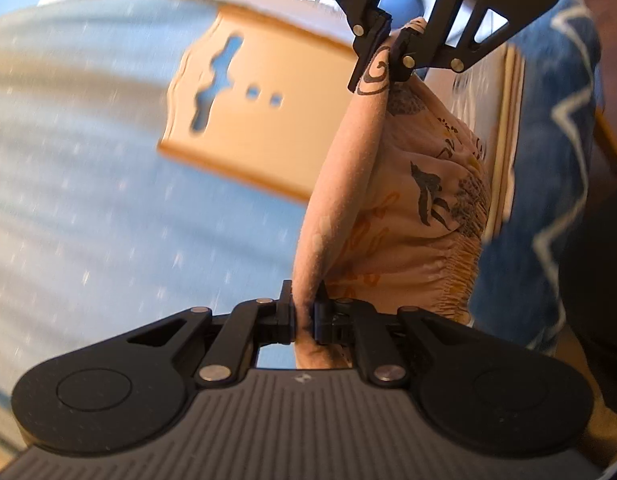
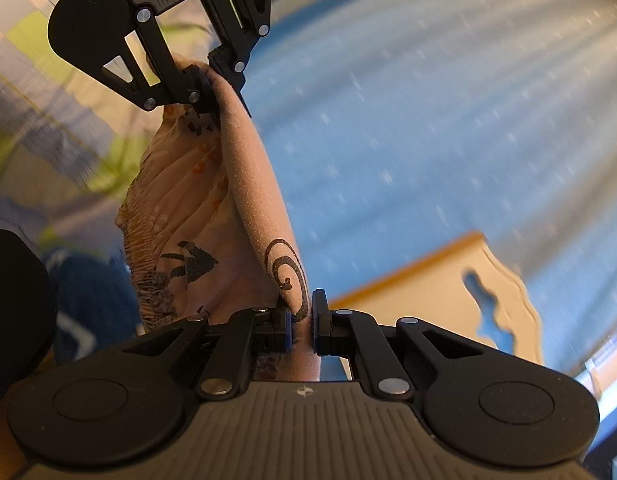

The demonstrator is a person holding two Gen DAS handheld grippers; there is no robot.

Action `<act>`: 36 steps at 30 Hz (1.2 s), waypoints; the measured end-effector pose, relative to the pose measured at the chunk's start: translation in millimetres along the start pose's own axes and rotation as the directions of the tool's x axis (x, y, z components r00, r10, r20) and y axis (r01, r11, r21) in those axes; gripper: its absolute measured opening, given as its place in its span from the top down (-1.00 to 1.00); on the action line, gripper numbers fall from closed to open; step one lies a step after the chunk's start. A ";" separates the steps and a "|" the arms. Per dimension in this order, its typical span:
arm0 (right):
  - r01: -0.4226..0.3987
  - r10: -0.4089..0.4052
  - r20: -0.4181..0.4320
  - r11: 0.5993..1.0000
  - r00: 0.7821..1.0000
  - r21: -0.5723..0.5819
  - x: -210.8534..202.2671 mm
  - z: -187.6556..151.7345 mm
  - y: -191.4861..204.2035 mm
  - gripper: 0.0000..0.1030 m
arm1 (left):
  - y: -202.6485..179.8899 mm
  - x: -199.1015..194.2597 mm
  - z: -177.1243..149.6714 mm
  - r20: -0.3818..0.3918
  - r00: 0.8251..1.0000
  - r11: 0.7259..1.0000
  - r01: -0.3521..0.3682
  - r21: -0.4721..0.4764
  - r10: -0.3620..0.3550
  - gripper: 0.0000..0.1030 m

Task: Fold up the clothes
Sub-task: 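Lift the folded shorts with both tools and carry them to the clothes stack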

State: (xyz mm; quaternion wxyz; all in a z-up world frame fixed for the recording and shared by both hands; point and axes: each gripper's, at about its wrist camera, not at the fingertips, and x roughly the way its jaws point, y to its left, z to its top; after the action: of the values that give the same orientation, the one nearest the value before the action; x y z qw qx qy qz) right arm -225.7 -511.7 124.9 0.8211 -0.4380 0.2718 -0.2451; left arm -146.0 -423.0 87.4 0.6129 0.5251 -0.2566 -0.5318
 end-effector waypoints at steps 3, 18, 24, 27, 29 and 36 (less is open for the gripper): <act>0.013 -0.012 -0.042 1.000 0.999 0.024 -3.3 -18.2 -14.1 0.89 | -2.6 12.9 26.6 0.050 0.998 1.000 0.031 0.006 -0.031 0.84; 0.235 -0.234 -0.094 0.972 0.968 0.004 89.9 -89.9 -93.9 0.88 | 23.9 154.8 107.7 0.165 0.984 0.997 -0.073 0.010 0.071 0.84; -0.038 0.046 -0.254 0.999 0.966 0.036 115.3 -152.4 0.2 0.92 | -87.1 193.0 81.8 0.070 0.966 0.968 0.246 0.050 -0.249 0.83; -0.095 0.097 -0.281 0.995 0.955 0.022 112.3 -168.7 28.8 0.87 | -123.0 197.1 70.9 0.055 0.959 0.959 0.277 0.059 -0.280 0.83; -0.086 0.085 -0.283 0.996 0.955 0.011 105.0 -174.4 32.3 0.77 | -120.5 194.8 68.5 0.061 0.963 0.965 0.262 0.028 -0.264 0.77; -0.054 0.042 -0.292 0.998 0.955 -0.034 83.6 -188.0 32.9 0.57 | -114.1 180.5 39.4 0.061 0.979 0.981 0.191 0.035 -0.192 0.43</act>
State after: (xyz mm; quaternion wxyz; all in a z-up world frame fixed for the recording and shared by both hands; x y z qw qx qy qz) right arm -283.4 -659.1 -10.6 0.7685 -0.4073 0.4053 -0.2813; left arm -169.4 -590.6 -48.8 0.5427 0.5390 -0.2319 -0.6010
